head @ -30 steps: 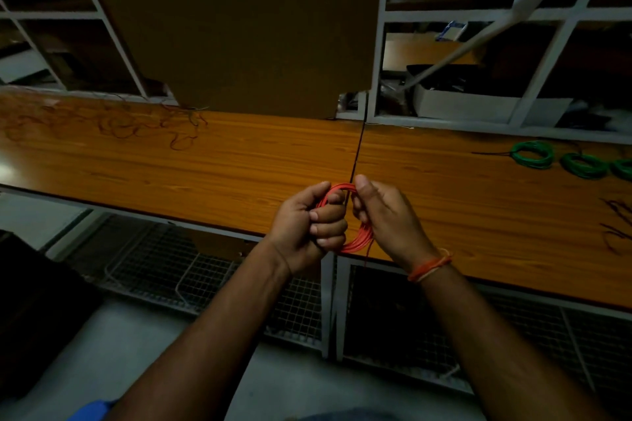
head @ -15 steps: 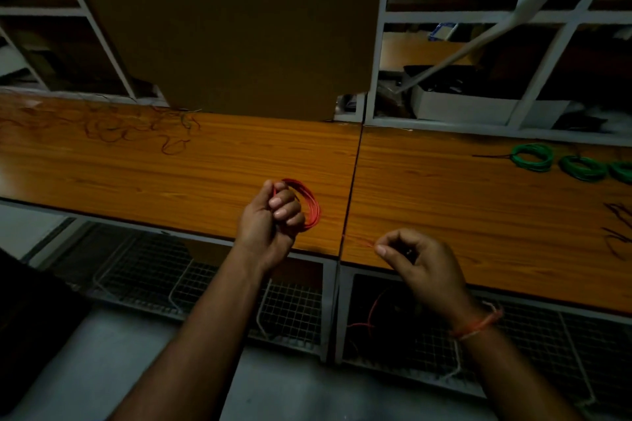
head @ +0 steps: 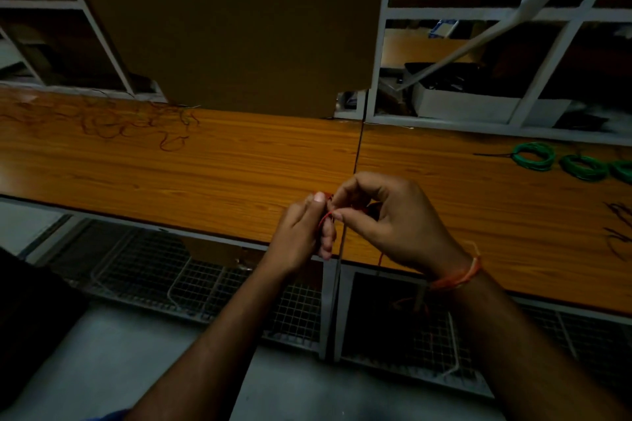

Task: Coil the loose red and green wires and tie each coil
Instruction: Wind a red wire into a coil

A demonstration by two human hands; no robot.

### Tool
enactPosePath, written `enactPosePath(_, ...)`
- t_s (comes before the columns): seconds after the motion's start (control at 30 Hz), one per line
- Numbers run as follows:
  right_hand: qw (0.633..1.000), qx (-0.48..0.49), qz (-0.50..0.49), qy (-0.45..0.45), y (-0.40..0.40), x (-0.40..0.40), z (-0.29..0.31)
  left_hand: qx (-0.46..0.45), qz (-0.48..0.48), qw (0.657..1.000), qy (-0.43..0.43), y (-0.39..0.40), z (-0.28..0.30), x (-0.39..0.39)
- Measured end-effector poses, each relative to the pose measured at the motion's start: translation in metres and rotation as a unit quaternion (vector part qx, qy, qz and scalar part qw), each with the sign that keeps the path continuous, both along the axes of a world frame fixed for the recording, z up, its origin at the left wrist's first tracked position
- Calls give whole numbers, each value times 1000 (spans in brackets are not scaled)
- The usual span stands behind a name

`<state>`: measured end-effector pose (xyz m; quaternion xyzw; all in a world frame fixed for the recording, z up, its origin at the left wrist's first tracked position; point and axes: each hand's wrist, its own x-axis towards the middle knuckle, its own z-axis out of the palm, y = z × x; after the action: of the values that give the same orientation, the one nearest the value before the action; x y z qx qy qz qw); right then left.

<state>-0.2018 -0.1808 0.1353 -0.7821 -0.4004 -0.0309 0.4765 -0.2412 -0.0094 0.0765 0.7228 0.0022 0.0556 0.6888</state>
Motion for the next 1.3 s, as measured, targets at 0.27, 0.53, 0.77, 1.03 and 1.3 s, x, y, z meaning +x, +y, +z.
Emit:
enactPosePath(0.27, 995, 69, -71, 26, 7, 24, -33, -78, -64, 995, 21, 4, 7, -4)
enactPosePath(0.53, 951, 43, 6, 306, 7, 18, -52, -249, -140, 956, 72, 3, 2, -9)
enactPosePath(0.77, 984, 22, -155, 83, 25, 7, -59, -390, -133, 899, 150, -9, 9, -9)
enactPosePath(1.03, 971, 57, -78, 218, -1, 10, -81, -517, -78, 845, 114, 17, 11, -7)
enactPosePath(1.3, 978, -43, -111, 169, -48, 0, -98, -520, 58, 848, 80, 52, 6, -1)
